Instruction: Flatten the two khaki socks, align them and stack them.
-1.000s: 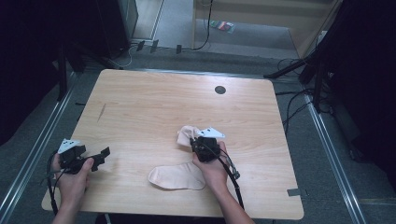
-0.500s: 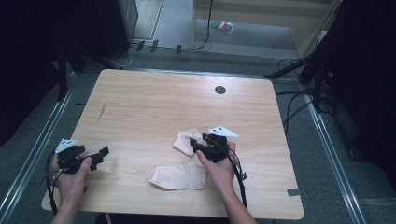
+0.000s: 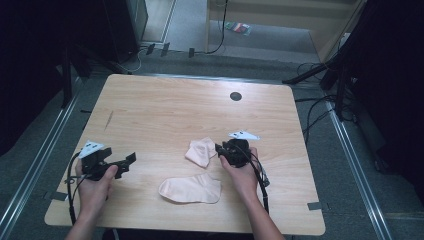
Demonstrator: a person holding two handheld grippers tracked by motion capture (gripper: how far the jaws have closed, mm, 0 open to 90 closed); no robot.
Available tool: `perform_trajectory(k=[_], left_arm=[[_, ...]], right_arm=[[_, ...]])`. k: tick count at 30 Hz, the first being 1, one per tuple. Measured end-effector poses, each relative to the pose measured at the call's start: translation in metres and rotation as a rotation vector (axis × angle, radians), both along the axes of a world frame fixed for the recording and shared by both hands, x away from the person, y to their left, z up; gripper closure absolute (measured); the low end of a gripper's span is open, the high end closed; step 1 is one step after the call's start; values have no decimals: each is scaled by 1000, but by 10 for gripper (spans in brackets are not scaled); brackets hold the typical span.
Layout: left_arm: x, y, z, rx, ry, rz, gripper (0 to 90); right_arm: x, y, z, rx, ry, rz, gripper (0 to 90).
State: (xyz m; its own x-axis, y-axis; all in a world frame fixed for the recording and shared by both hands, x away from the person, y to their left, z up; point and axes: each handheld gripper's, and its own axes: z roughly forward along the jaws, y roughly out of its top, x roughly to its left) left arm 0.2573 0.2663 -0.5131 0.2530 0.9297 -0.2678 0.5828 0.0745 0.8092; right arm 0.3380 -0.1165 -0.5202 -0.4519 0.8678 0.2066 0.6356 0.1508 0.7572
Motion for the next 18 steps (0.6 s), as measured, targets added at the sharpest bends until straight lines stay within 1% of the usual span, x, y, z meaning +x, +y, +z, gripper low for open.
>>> perform_trajectory(k=[2, 3, 5, 6, 8, 9, 11, 13, 15, 17, 18], left_arm=[[6, -15, 3, 9, 1, -37, 38], [8, -20, 4, 11, 3, -56, 42], [14, -37, 7, 9, 9, -104, 53], [16, -45, 8, 12, 11, -128, 79], [20, -60, 11, 17, 5, -175, 146], [22, -68, 12, 24, 7, -195, 148], [27, -81, 14, 26, 11, -232, 151], [32, -94, 14, 35, 19, -249, 158], [36, -105, 13, 36, 27, -261, 194], [38, -115, 12, 51, 32, -278, 209], [39, -120, 11, 50, 35, -288, 216]], right_arm=[[2, 1, -2, -4, -3, 15, 679], [3, 2, -3, -16, -1, 27, 688], [7, 4, -6, -45, -7, 40, 695], [8, 5, -7, -48, -6, 39, 699], [11, 5, -10, -37, -1, 40, 699], [12, 6, -11, -34, 1, 40, 700], [14, 7, -13, -34, 3, 46, 700], [14, 9, -16, -40, 13, 48, 699], [14, 11, -18, -40, 19, 56, 694], [15, 13, -20, -38, 23, 64, 692], [15, 15, -20, -48, 25, 66, 692]])
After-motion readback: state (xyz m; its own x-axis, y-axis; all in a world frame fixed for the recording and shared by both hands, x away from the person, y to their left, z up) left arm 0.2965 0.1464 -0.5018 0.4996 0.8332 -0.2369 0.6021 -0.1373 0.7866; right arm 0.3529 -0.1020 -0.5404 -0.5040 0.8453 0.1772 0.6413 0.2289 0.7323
